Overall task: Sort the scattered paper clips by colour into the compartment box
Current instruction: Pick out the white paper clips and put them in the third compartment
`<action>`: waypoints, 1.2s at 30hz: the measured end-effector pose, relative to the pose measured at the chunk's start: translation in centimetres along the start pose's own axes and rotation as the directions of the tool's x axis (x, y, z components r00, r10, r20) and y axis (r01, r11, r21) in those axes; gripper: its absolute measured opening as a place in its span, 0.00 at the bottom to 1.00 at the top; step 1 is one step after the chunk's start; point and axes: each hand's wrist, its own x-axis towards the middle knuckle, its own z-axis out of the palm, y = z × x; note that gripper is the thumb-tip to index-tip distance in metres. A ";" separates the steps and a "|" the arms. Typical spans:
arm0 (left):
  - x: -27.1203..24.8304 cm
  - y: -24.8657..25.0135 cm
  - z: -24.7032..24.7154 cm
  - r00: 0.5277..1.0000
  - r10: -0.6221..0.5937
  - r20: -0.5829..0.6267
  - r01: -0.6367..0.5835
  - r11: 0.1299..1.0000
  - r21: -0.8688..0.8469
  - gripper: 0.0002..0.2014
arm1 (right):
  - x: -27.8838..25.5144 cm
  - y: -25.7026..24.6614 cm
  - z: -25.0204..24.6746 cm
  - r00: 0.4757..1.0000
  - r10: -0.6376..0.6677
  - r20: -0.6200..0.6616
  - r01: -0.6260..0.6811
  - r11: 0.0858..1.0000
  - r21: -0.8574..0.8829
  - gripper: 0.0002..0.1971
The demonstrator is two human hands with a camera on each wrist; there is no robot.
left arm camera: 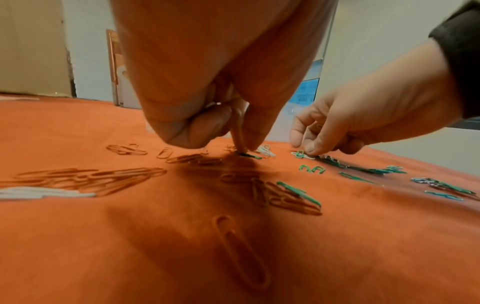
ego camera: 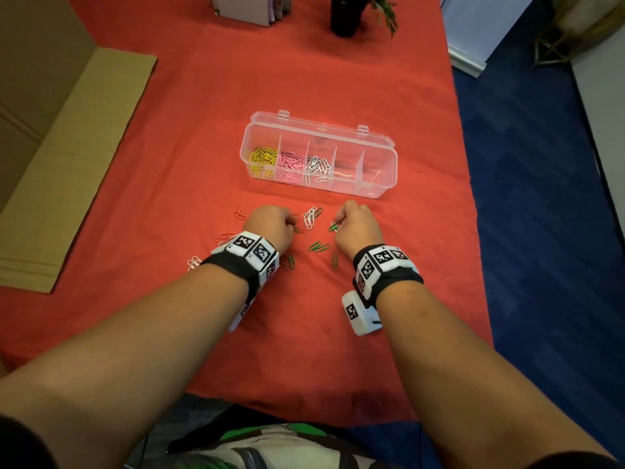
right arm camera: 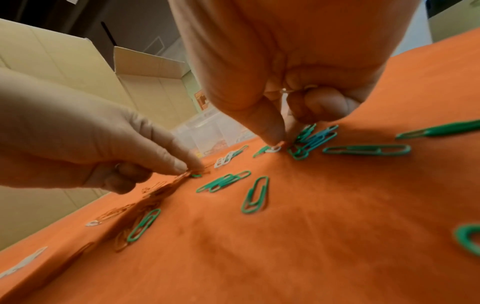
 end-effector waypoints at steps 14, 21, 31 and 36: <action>0.5 1.0 0.8 0.984 0.155 0.087 -0.164 0.981 0.104 0.19 | 0.3 -0.1 -0.1 0.997 -0.076 0.008 0.076 0.976 -0.203 0.10; 0.9 1.3 0.9 0.988 0.150 0.038 -0.153 0.982 0.106 0.10 | 0.5 1.0 -1.5 0.997 -0.036 -0.065 0.028 0.993 -0.118 0.08; 0.3 2.0 -2.0 0.927 -0.218 0.306 0.376 0.525 -0.764 0.11 | -0.8 -0.4 0.7 0.987 -0.155 0.052 0.163 0.923 -0.348 0.13; -0.8 1.4 -3.0 0.905 -0.100 0.413 0.425 0.161 -0.891 0.06 | 0.8 -0.8 -0.6 0.995 -0.028 0.098 0.009 0.983 0.184 0.09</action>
